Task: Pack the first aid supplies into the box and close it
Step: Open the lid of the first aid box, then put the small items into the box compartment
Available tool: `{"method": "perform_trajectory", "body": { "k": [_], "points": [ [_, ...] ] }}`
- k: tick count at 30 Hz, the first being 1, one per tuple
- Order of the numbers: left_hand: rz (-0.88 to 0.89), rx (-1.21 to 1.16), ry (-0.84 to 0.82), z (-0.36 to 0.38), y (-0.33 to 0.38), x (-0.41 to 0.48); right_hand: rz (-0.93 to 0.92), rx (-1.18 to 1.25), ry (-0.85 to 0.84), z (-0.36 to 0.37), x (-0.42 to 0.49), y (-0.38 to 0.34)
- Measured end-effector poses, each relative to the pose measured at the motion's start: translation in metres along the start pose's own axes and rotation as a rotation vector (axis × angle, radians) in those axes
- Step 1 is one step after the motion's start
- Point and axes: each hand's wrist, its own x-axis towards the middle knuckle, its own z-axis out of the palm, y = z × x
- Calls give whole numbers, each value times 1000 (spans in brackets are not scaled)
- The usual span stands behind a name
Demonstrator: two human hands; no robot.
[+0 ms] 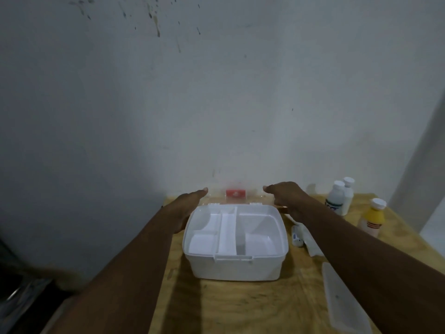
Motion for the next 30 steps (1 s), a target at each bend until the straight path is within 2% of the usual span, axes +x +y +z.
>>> {"method": "perform_trajectory", "body": {
  "k": [4,7,13,17,25,30],
  "points": [
    [27,46,24,1,-6,-25,-166,-213,68,-12,-31,-1],
    [50,35,55,5,-22,-44,-219,-399,100,-27,-60,5],
    [88,-84,125,19,-53,-75,-162,-985,40,-50,-124,29],
    [91,-175,186,36,-57,-92,-131,-1220,74,-56,-150,58],
    [97,-182,293,49,-56,-91,-175,-1241,138,-44,-159,93],
    [88,-276,199,51,-58,-85,-174,-1176,44,-51,-160,88]
  ]
}}
